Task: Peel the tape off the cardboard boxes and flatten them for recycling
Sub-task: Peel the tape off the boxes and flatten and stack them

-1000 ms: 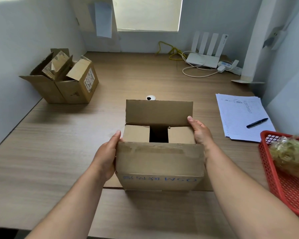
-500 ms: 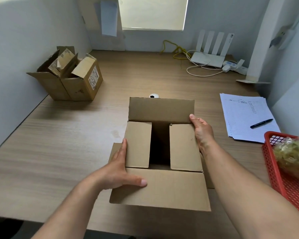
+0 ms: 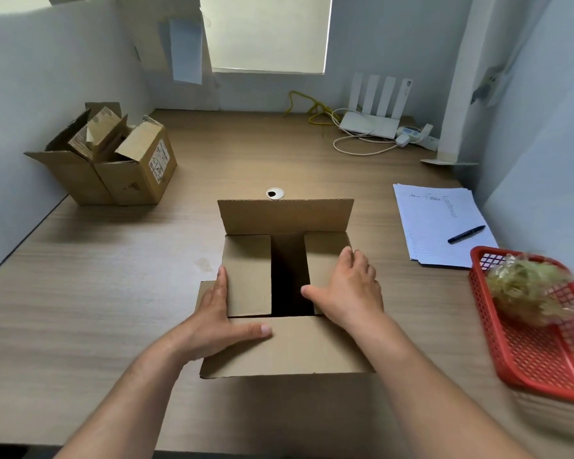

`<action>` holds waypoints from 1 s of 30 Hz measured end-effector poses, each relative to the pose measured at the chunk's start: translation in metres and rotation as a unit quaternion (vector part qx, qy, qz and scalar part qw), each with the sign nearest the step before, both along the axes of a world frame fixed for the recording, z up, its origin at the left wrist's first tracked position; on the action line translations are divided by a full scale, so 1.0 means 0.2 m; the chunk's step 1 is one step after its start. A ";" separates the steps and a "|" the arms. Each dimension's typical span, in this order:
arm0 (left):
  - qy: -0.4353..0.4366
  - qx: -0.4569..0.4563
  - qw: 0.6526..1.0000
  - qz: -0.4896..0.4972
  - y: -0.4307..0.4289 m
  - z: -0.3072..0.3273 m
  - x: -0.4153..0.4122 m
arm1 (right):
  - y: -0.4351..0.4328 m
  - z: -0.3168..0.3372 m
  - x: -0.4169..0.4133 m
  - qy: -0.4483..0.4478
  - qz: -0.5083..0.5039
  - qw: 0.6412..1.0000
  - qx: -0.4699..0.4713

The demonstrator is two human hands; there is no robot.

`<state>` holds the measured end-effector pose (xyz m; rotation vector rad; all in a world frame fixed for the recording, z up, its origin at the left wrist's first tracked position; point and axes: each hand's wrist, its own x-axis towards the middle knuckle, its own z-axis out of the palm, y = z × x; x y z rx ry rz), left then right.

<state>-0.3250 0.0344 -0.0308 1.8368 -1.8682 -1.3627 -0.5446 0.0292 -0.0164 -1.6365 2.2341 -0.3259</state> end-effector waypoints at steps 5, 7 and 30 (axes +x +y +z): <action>-0.047 -0.072 0.995 0.046 -0.02 0.00 -0.10 | 0.02 0.06 -0.13 -0.232 -0.024 0.971 -0.058; -0.086 -0.091 0.990 0.060 -0.05 0.02 -0.14 | 0.04 0.07 -0.20 -0.386 -0.053 0.916 -0.095; 0.359 0.027 0.907 0.218 -0.07 0.13 0.04 | 0.02 0.03 -0.43 -0.643 -0.050 0.763 -0.051</action>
